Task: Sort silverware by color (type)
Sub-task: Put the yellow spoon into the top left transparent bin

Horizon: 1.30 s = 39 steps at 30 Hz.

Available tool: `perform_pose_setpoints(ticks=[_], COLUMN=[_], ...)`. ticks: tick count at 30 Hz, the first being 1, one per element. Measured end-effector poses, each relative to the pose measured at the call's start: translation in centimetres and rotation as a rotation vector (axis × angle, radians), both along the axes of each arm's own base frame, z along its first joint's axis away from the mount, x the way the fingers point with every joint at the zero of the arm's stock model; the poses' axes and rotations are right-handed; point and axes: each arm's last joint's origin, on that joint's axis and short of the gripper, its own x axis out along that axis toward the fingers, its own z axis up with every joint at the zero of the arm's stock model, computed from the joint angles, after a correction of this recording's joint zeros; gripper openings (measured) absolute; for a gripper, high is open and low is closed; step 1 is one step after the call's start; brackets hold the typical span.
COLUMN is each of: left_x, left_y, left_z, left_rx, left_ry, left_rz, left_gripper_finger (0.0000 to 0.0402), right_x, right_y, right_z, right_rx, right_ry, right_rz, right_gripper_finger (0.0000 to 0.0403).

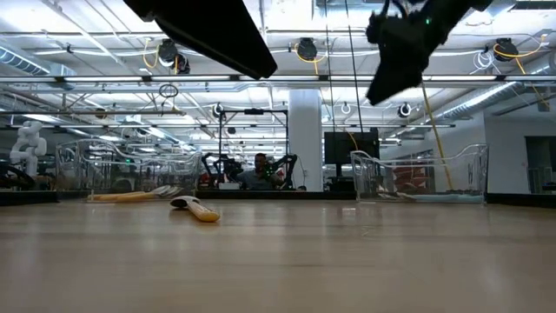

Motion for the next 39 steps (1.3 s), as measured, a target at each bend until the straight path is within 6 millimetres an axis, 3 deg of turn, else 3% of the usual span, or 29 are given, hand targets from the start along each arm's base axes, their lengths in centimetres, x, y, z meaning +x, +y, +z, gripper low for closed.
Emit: perform_pose_setpoints(ticks=[9,17,26,34,39], left_x=[-2.3,-5.5,-6.6,-6.4,-6.4], left_y=[-2.1,-3.6,-4.4,-4.1,-4.1], left_z=[-0.4,-1.1,-1.1,-1.1,-1.1], left_rx=[0.005,-0.009,-0.037,-0.027,-0.028], left_ry=[0.067,0.137,0.129,0.127,0.128], left_rz=[-0.048,0.008,0.021,0.032,0.040], left_gripper_finger=[0.0175,0.0175,0.0175,0.0175,0.0175], right_x=[3.8,9.0,13.9,18.4,20.2], right_y=[7.8,13.0,14.1,15.5,16.0], right_z=[-0.9,-5.6,-12.1,-14.5,-16.2], right_rx=[-0.138,-0.126,-0.110,-0.107,-0.100], right_ry=[-0.141,-0.269,-0.347,-0.289,-0.227], right_rz=[0.080,0.156,0.139,0.168,0.153], right_gripper_finger=[0.0190,0.0190,0.0190,0.0190,0.0190])
